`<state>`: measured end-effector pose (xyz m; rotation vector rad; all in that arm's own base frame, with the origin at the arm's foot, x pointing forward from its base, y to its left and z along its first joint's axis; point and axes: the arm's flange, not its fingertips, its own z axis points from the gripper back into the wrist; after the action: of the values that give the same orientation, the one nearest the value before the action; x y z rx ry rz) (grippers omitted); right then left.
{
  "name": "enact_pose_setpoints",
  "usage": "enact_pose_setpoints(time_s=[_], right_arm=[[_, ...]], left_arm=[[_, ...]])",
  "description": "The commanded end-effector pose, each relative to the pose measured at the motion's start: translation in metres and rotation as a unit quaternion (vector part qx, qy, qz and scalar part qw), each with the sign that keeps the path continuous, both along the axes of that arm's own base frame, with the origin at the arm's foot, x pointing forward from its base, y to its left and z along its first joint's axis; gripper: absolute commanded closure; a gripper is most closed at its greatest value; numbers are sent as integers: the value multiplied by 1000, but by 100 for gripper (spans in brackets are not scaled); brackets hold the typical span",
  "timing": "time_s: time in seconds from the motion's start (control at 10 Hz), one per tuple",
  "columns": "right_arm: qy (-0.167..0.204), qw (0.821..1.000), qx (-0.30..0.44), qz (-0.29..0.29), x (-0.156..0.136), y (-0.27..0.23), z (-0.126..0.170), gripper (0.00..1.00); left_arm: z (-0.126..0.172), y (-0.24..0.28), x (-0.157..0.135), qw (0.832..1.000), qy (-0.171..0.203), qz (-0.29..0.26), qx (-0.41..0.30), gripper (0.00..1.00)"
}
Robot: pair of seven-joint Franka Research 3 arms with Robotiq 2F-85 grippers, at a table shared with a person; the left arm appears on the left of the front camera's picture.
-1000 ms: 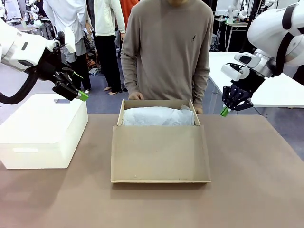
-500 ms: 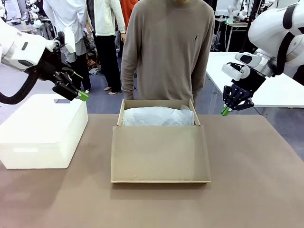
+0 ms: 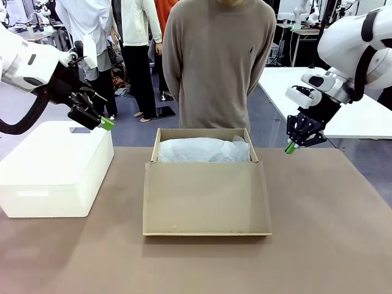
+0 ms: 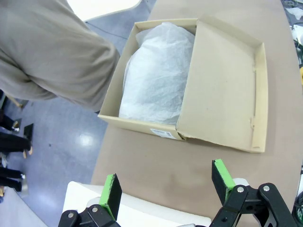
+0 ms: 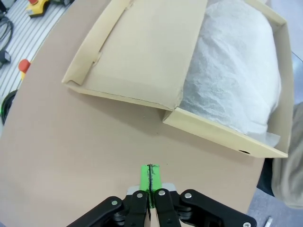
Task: Pack the shoes into the box.
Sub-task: Close the Shoes Box.
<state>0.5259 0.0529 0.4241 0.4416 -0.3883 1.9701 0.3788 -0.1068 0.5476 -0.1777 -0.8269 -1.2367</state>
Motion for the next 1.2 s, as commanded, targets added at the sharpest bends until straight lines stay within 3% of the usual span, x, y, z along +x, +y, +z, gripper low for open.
enact_pose_setpoints(time_s=[0.0, 1.1], right_arm=[[-10, 998, 40, 50, 12, -5, -21, 100], [28, 982, 131, 135, 15, 18, -98, 100]], left_arm=[[-2, 1, 3, 1000, -2, -11, -6, 0], [-2, 1, 3, 1000, -2, -11, -6, 0]])
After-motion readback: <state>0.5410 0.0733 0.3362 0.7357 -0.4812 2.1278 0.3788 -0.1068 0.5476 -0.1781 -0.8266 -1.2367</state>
